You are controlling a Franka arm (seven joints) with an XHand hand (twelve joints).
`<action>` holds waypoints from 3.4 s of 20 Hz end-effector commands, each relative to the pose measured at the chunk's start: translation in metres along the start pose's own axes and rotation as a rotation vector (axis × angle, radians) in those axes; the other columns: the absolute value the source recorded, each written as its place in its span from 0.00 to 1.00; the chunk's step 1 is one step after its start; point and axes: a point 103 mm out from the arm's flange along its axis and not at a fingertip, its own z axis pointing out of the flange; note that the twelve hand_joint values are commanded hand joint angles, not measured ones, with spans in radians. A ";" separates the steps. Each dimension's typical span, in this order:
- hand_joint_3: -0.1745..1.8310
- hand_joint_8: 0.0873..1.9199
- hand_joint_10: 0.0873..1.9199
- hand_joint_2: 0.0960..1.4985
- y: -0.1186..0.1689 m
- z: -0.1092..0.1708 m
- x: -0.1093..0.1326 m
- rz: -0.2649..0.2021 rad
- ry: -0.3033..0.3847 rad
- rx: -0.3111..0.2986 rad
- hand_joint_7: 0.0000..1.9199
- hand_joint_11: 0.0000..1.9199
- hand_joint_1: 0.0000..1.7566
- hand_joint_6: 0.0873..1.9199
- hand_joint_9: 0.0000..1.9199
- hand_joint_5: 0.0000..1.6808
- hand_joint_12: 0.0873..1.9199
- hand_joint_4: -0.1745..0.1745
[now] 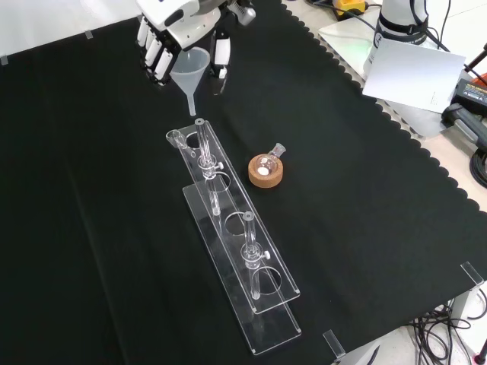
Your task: Put the funnel back on the funnel stand.
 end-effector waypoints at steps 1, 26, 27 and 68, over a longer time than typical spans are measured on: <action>0.13 0.30 0.07 0.65 0.007 0.009 0.001 -0.007 -0.009 0.021 0.49 0.51 0.60 0.42 0.69 0.64 0.48 1.00; 0.13 0.30 0.06 0.65 0.026 0.029 0.022 -0.048 0.001 0.050 0.49 0.51 0.60 0.42 0.69 0.64 0.48 1.00; 0.13 0.30 0.06 0.65 0.027 0.030 0.023 -0.051 0.003 0.051 0.49 0.51 0.60 0.42 0.69 0.64 0.48 1.00; 0.34 0.29 0.00 0.39 0.022 0.066 0.035 -0.092 0.133 0.088 0.04 0.15 0.33 0.00 0.31 0.10 0.73 0.52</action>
